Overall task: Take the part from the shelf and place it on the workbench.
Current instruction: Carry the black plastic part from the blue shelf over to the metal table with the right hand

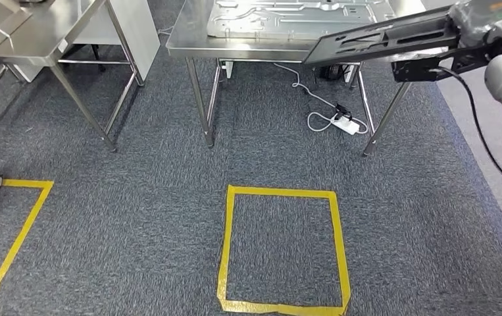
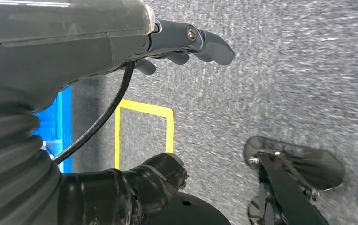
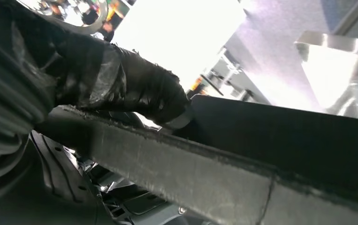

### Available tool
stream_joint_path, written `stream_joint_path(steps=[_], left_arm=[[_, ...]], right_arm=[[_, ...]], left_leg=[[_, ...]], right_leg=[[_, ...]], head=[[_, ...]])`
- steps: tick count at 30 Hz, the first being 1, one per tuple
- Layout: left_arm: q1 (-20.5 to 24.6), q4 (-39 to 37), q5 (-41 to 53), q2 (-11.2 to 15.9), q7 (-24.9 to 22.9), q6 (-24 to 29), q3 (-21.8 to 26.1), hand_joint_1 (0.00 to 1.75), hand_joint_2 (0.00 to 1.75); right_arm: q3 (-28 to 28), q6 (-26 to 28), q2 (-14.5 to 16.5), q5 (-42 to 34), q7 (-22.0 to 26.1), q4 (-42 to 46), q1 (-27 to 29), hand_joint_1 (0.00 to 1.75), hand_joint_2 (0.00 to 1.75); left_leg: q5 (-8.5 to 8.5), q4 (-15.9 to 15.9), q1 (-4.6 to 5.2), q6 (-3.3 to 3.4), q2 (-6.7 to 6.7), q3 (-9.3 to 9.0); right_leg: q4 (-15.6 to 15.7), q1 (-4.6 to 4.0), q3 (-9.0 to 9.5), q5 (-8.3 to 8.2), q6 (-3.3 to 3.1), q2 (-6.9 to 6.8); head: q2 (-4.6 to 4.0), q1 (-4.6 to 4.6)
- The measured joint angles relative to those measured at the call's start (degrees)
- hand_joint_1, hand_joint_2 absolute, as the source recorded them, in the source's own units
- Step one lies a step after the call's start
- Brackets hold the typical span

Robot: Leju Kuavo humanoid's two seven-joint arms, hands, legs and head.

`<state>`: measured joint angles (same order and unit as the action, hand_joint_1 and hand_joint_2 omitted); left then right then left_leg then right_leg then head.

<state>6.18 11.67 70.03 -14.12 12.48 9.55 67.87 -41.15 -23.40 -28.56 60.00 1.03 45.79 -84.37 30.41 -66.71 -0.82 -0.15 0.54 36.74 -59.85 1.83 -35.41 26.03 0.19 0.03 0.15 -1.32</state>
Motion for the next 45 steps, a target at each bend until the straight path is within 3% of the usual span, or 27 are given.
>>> stream_joint_path(steps=[2, 4, 7, 8, 9, 12, 14, 15, 17, 19, 20, 21, 22, 24, 25, 26, 28, 30, 31, 33, 34, 35, 36, 38, 40, 43, 45], left_arm=[[-0.05, 0.0, 0.0, 0.0, 0.11, 0.0, 0.0, 0.0, 1.75], [-0.19, 0.0, 0.0, 0.0, 0.18, 0.0, 0.0, 0.0, 1.75], [-0.38, 0.0, 0.0, 0.06, 0.21, 0.04, 0.02, 0.0, 1.75], [-0.4, 0.0, 0.0, 0.12, 0.22, 0.07, 0.04, 0.0, 1.75], [-0.39, 0.0, 0.01, 0.17, 0.22, 0.09, 0.05, 0.0, 1.75], [-0.34, 0.0, 0.03, 0.2, 0.18, 0.15, 0.06, 0.0, 1.75], [-0.36, 0.01, 0.01, 0.19, 0.11, 0.19, 0.08, 0.0, 1.75], [-0.32, 0.01, 0.0, 0.2, 0.07, 0.21, 0.08, 0.0, 1.75], [-0.19, 0.0, -0.01, 0.19, 0.02, 0.22, 0.08, 0.0, 1.75], [-0.25, 0.0, -0.02, 0.18, -0.04, 0.22, 0.08, 0.0, 1.75], [-0.35, 0.0, -0.02, 0.17, -0.09, 0.22, 0.09, 0.0, 1.75], [-0.46, 0.0, -0.02, 0.16, -0.13, 0.22, 0.1, 0.0, 1.75], [-0.57, 0.0, -0.02, 0.15, -0.16, 0.22, 0.11, 0.0, 1.75], [-0.55, 0.0, -0.02, 0.14, -0.17, 0.21, 0.13, 0.0, 1.75], [-0.44, 0.0, -0.02, 0.14, -0.18, 0.2, 0.14, 0.0, 1.75], [-0.32, 0.0, -0.03, 0.14, -0.18, 0.18, 0.14, 0.0, 1.75], [-0.16, 0.0, -0.07, 0.15, -0.2, 0.1, 0.15, 0.0, 1.75], [-0.13, 0.0, -0.17, 0.16, -0.22, 0.01, 0.15, 0.0, 1.75], [-0.14, 0.0, -0.22, 0.15, -0.22, -0.01, 0.16, 0.0, 1.75], [-0.2, 0.0, -0.28, 0.15, -0.22, -0.04, 0.17, 0.0, 1.75], [-0.27, 0.0, -0.28, 0.15, -0.23, -0.04, 0.17, 0.0, 1.75], [-0.34, 0.0, -0.28, 0.15, -0.25, -0.04, 0.17, 0.0, 1.75], [-0.43, 0.0, -0.28, 0.15, -0.27, -0.04, 0.18, 0.0, 1.75], [-0.68, 0.04, -0.28, 0.44, -0.31, -0.03, 0.21, 0.0, 1.75], [-0.9, 0.08, -0.28, 0.77, -0.33, -0.02, 0.27, 0.0, 1.75], [-0.92, 0.09, -0.13, 0.58, -0.36, -0.05, 0.4, 0.0, 1.75], [-0.75, 0.09, -0.01, 0.43, -0.37, -0.08, 0.46, 0.0, 1.75]], right_arm=[[-0.13, -0.03, 0.05, -0.02, -0.01, -0.02, -0.01, 1.75, 1.75], [-0.3, -0.07, 0.11, -0.08, 0.03, -0.02, 0.22, 1.75, 1.75], [-0.42, -0.08, 0.25, -0.17, 0.03, -0.04, 0.25, 1.75, 1.75], [-0.45, -0.08, 0.27, -0.21, 0.02, -0.07, 0.12, 1.75, 1.75], [-0.49, -0.1, 0.29, -0.26, 0.01, -0.1, 0.05, 1.75, 1.75], [-0.56, -0.13, 0.21, -0.33, -0.03, -0.15, 0.07, 1.75, 1.75], [-0.56, -0.1, 0.15, -0.39, -0.1, -0.16, -0.15, 1.75, 1.75], [-0.56, -0.08, 0.14, -0.42, -0.14, -0.16, -0.27, 1.75, 1.75], [-0.58, -0.09, 0.09, -0.5, -0.16, -0.18, -0.27, 1.75, 1.75], [-0.67, -0.1, 0.03, -0.69, -0.19, -0.2, 0.14, 1.75, 1.75], [-0.7, -0.1, 0.01, -0.82, -0.21, -0.2, 0.3, 1.75, 1.75], [-0.73, -0.09, -0.03, -0.92, -0.26, -0.2, 0.39, 1.75, 1.75], [-0.75, -0.09, -0.08, -0.97, -0.3, -0.22, 0.43, 1.75, 1.75], [-0.86, -0.12, -0.32, -1.05, -0.35, -0.25, 0.42, 1.75, 1.75], [-0.93, -0.15, -0.43, -1.08, -0.37, -0.21, 0.41, 1.75, 1.75], [-0.98, -0.18, -0.52, -1.07, -0.39, -0.14, 0.35, 1.75, 1.75], [-0.99, -0.21, -0.56, -1.02, -0.47, 0.04, 0.06, 1.75, 1.75], [-1.02, -0.22, -0.54, -0.97, -0.51, 0.12, -0.42, 1.75, 1.75], [-1.08, -0.22, -0.5, -0.97, -0.51, 0.13, -0.59, 1.75, 1.75], [-1.27, -0.15, -0.36, -1.08, -0.51, 0.11, -0.64, 1.75, 1.75], [-1.36, -0.07, -0.25, -1.22, -0.51, 0.11, -0.62, 1.75, 1.75], [-1.4, 0.06, -0.1, -1.41, -0.56, 0.11, -0.61, 1.75, 1.75], [-1.41, 0.2, 0.07, -1.65, -0.62, 0.11, -0.61, 1.75, 1.75], [-1.42, 0.48, 0.29, -1.91, -0.81, 0.0, -0.51, 1.75, 1.75], [-1.44, 0.68, 0.44, -2.03, -0.94, -0.13, -0.2, 1.75, 1.75], [-1.24, 1.39, 0.6, -2.38, -1.56, 0.05, 0.15, 1.75, 1.75], [-0.43, 2.98, 0.58, -2.46, -2.71, 0.32, 0.01, 1.75, 1.75]], left_leg=[[2.44, -7.03, 0.01, 0.14, 0.0, 4.61], [2.08, -8.35, 0.13, 0.54, -0.03, 6.93], [-5.03, 1.55, 0.77, 1.93, -0.18, 4.46], [-6.52, 4.5, 1.05, 2.34, -0.26, 3.47], [-7.35, 6.3, 1.28, 2.66, -0.31, 2.82], [-7.05, 8.18, 1.37, 3.29, -0.3, 0.97], [-6.7, 8.99, 1.2, 3.77, -0.23, -0.74], [-6.37, 9.21, 1.13, 3.92, -0.21, -1.42], [-5.3, 9.26, 1.11, 4.05, -0.3, -2.64], [-3.9, 9.23, 1.07, 3.89, -0.51, -4.32], [-3.1, 9.2, 1.03, 3.75, -0.59, -5.35], [-2.24, 9.18, 0.99, 3.54, -0.63, -6.4], [-1.34, 9.06, 1.01, 3.27, -0.65, -7.45], [0.16, 9.13, 1.09, 2.59, -0.72, -8.72], [0.52, 9.08, 1.14, 2.22, -0.72, -9.13], [0.56, 9.0, 1.14, 1.87, -0.72, -9.25], [-0.27, 6.35, 1.06, 1.26, -0.65, -8.27], [-0.7, -0.06, 0.87, 0.76, -0.64, -4.33], [0.15, -3.71, 0.77, 0.55, -0.64, -1.75], [4.02, -8.18, 0.66, 0.29, -0.64, 2.73], [5.55, -8.25, 0.68, 0.33, -0.65, 4.06], [5.73, -6.69, 0.76, 0.58, -0.66, 4.67], [4.1, -3.84, 0.91, 1.1, -0.67, 4.69], [-3.71, 3.61, 2.01, 3.15, -1.06, 3.87], [-8.98, 8.44, 3.33, 4.86, -2.12, 2.74], [-9.36, 10.75, 3.27, 5.2, -2.58, 0.17], [-9.27, 11.35, 2.83, 5.28, -2.33, -1.65]], right_leg=[[0.0, -0.29, 0.57, 0.59, -0.38, 0.19], [0.0, -0.67, 1.52, 1.4, -0.5, 0.54], [0.07, -1.07, 3.42, 2.92, -0.39, 0.8], [0.19, -1.11, 3.83, 3.34, -0.21, 0.87], [0.43, -1.08, 4.16, 3.64, 0.06, 0.93], [-0.25, -1.03, 4.72, 3.15, 1.07, 0.94], [-3.8, -0.93, 3.15, 3.0, 1.48, 0.69], [-6.81, -0.86, 1.24, 3.61, 1.64, 0.56], [-12.58, -0.74, -3.18, 6.22, 1.98, 0.47], [-13.66, -0.5, -5.93, 8.31, 2.21, 0.36], [-11.79, -0.38, -6.21, 7.76, 2.31, 0.26], [-8.59, -0.26, -5.9, 5.52, 2.47, 0.09], [-4.98, -0.19, -5.45, 1.79, 2.6, -0.17], [-0.35, -0.44, -4.53, -3.43, 2.23, -0.51], [0.32, -0.59, -4.28, -4.3, 1.74, -0.48], [0.31, -0.73, -3.89, -3.69, 1.17, -0.29], [0.6, -0.56, -2.79, -3.13, 0.21, 0.04], [0.84, -0.47, -1.41, -2.2, -0.52, 0.15], [0.91, -0.5, -0.67, -1.57, -0.74, 0.2], [1.0, -0.56, 1.07, -0.18, -0.84, 0.38], [1.03, -0.61, 2.11, 0.6, -0.84, 0.49], [1.06, -0.74, 3.23, 1.41, -0.82, 0.58], [1.14, -0.9, 4.38, 2.22, -0.81, 0.65], [1.5, -1.03, 6.27, 3.68, -0.65, 0.86], [2.06, -1.01, 7.76, 4.7, -0.12, 1.34], [0.93, -1.37, 8.92, 4.3, 0.38, 1.58], [-3.83, -1.46, 6.48, 4.22, 0.77, 1.06]], head=[[0.01, -0.01], [0.01, -0.02], [0.01, 0.01], [0.01, 0.01], [0.01, -0.01], [0.01, -0.01], [0.01, 0.02], [0.01, 0.03], [0.01, 0.03], [0.01, 0.03], [0.01, 0.03], [0.01, 0.03], [0.01, 0.04], [0.01, 0.03], [0.01, 0.03], [0.01, -0.01], [0.01, -0.02], [0.01, -0.03], [0.01, -0.04], [0.01, -0.04], [0.01, -0.03], [0.01, -0.03], [0.01, -0.03], [0.01, -0.02], [0.0, -0.11], [0.01, -0.17], [0.01, -0.16]])
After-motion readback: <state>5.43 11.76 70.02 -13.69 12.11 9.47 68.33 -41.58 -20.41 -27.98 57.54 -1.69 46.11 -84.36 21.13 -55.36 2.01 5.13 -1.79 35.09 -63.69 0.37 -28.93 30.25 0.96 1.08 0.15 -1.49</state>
